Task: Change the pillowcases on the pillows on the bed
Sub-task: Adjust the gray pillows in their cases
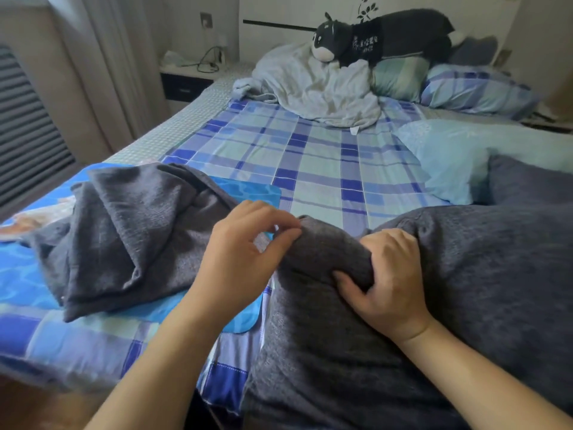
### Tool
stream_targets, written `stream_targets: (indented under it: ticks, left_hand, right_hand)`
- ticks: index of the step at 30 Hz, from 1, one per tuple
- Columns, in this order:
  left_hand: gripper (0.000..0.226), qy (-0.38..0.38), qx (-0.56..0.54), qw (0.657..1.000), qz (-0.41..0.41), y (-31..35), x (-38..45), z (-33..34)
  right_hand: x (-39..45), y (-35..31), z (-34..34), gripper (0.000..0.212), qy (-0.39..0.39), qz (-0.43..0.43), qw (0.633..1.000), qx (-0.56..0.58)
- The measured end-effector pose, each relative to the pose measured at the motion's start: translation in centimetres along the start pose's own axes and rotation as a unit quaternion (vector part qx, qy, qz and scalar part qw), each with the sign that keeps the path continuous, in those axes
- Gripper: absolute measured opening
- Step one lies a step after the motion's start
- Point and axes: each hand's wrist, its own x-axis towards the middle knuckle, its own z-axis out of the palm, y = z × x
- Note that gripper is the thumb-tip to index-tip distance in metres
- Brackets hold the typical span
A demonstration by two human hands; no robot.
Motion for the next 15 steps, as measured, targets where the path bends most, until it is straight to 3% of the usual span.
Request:
stream_targets:
  ticks: [4, 6, 8, 12, 15]
  left_hand:
    - [0.015, -0.087, 0.217, 0.972, 0.005, 0.2, -0.1, -1.0]
    - [0.022, -0.099, 0.314, 0.944, -0.007, 0.4, -0.8, -0.9]
    - [0.014, -0.098, 0.402, 0.91, -0.017, 0.8, -1.5, -0.4]
    - [0.007, -0.111, 0.482, 0.868, -0.054, 1.6, -1.4, 0.4]
    - [0.008, -0.125, 0.486, 0.862, -0.064, 1.4, -0.2, 0.9]
  right_hand:
    - [-0.1, -0.1, 0.5, 0.043, -0.008, -0.009, 1.0, -0.009]
    - [-0.2, -0.3, 0.7, 0.043, -0.007, -0.014, 1.0, -0.01]
    - [-0.2, -0.4, 1.0, 0.041, -0.005, -0.02, 1.0, -0.01]
    - [-0.3, -0.6, 1.6, 0.039, -0.002, -0.013, 1.0, -0.02]
    - [-0.4, -0.5, 1.6, 0.04, 0.006, -0.019, 1.0, -0.021]
